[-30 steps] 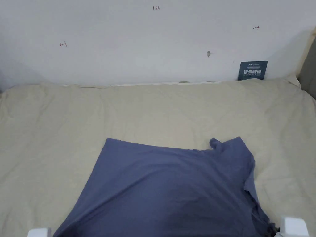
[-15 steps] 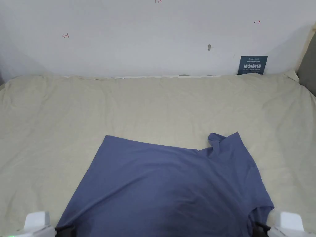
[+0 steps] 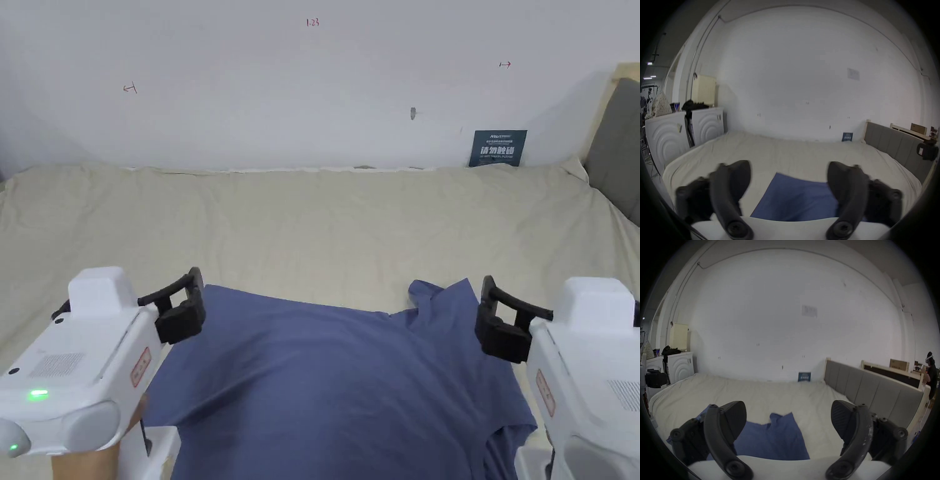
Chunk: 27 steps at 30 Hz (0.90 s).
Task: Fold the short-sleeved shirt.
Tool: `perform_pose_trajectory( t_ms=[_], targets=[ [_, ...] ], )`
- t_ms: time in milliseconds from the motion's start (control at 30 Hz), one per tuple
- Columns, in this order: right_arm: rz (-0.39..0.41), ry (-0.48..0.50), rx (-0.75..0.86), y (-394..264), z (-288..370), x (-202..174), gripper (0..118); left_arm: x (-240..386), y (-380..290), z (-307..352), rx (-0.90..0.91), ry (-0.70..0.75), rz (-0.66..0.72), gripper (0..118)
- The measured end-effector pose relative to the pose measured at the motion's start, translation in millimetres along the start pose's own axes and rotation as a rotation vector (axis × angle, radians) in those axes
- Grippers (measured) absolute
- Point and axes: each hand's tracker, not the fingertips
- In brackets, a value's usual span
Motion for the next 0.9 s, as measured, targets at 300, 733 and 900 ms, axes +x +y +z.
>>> perform_pose_trajectory(
  t_ms=[300,733,900],
  targets=[
    [0.025,0.013,0.057,4,-8,-6,1,19,-11,-14,0.006,-0.035,-0.011,0],
    [0.026,0.01,-0.028,-8,-79,-4,1,-18,-30,-209,-0.414,-0.099,0.006,0],
    [0.035,-0.001,-0.074,-23,-124,-8,1,-26,-50,-297,-0.57,-0.086,-0.058,0]
  ],
)
